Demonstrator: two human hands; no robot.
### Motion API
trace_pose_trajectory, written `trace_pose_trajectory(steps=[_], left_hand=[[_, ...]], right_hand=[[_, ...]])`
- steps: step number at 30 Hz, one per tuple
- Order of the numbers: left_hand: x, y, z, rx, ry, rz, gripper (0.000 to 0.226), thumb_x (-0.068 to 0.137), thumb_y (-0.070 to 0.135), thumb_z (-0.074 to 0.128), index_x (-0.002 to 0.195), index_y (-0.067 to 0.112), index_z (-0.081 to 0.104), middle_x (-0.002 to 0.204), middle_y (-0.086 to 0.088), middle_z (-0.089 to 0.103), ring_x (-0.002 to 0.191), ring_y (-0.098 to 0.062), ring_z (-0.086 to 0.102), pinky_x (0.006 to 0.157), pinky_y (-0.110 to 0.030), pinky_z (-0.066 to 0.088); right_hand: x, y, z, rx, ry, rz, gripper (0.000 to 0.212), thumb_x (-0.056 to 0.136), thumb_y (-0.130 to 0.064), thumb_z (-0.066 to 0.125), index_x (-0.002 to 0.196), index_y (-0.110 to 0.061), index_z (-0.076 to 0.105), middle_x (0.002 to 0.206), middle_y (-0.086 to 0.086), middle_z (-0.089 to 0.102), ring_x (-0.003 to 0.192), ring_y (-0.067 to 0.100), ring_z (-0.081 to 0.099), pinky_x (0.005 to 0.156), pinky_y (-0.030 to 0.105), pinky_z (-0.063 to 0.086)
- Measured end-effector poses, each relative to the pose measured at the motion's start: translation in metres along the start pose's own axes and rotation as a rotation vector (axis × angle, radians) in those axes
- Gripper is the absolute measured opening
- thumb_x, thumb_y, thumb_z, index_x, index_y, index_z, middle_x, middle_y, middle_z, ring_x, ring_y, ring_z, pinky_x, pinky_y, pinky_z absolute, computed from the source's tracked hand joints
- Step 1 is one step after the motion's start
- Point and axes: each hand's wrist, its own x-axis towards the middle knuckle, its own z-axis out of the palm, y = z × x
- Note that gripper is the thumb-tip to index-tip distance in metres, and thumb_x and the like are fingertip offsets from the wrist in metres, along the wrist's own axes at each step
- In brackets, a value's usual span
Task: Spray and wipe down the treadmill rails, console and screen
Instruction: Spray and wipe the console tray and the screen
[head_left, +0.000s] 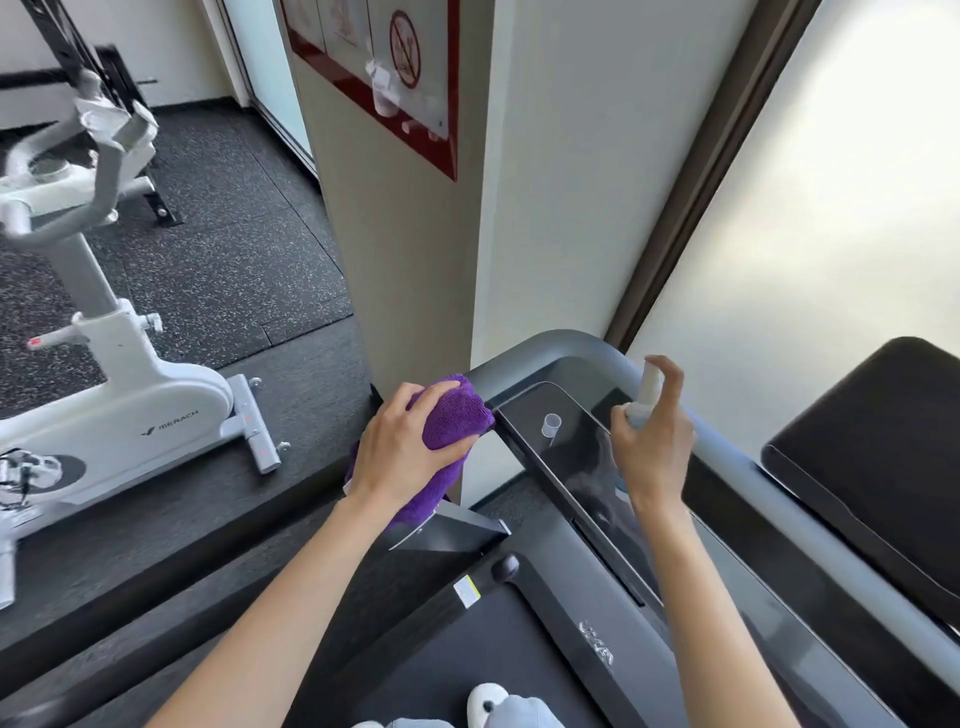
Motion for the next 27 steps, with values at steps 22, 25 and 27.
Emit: trace_pose_trajectory(steps=[22,25,27], left_hand=[[0.035,0.009,0.012,-0.032,-0.089,0.094,0.062,0.075,0.055,0.069,0.132,0.034,0.054,0.107,0.005,0.052,0.088,-0.016,0.058,0.074,-0.029,0.051],[0.042,-0.002,0.005,-0.049,-0.093,0.112,0.063,0.074,0.057,0.066,0.131,0.032,0.055,0.106,0.005,0.053,0.087,-0.017,0.059,0.073,-0.029,0.050],[0.045,-0.008,0.001,-0.054,-0.111,0.119,0.063,0.074,0.056,0.066,0.131,0.031,0.055,0.107,0.004,0.053,0.088,-0.018,0.059,0.074,-0.029,0.050]], right_hand=[[-0.038,0.023,-0.029,-0.044,0.013,0.097,0.062,0.082,0.000,0.059,0.129,-0.033,0.037,0.067,0.001,0.053,0.058,0.011,0.052,0.054,0.030,0.038],[-0.035,0.006,-0.010,-0.005,-0.037,0.118,0.061,0.081,-0.002,0.059,0.127,-0.036,0.036,0.070,0.000,0.056,0.061,0.014,0.053,0.054,0.028,0.041],[-0.031,-0.005,0.006,-0.047,-0.121,0.112,0.061,0.083,-0.007,0.062,0.130,-0.035,0.036,0.083,0.001,0.060,0.068,0.020,0.054,0.059,0.033,0.040]])
